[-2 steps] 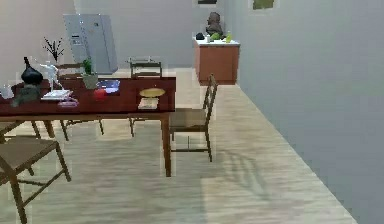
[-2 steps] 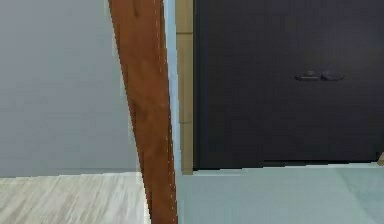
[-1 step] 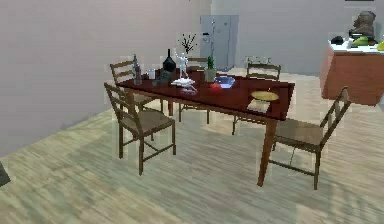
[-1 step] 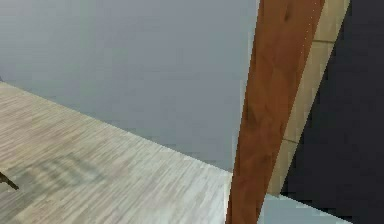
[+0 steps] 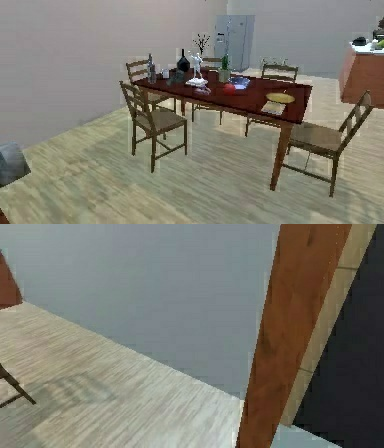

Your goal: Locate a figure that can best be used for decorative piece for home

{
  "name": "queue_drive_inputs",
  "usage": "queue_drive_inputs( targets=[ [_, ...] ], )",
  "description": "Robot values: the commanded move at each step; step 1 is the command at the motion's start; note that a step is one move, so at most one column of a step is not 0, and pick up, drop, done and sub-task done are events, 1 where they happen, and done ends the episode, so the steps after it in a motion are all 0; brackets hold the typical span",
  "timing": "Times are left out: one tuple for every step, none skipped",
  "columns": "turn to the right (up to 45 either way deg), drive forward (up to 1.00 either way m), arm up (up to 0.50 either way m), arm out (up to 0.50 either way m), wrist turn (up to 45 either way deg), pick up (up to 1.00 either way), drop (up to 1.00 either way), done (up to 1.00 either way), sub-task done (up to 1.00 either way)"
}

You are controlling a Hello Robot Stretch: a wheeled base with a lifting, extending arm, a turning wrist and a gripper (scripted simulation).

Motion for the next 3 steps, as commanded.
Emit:
queue_drive_inputs(
  targets=[
    [0.0,1.00,0.00,0.00,0.0,0.00,0.00,0.00,0.00],
    [3.0,0.00,0.00,0.00,0.0,0.00,0.00,0.00,0.00],
    [0.0,0.30,0.00,0.00,0.0,0.00,0.00,0.00,0.00]
  ],
)
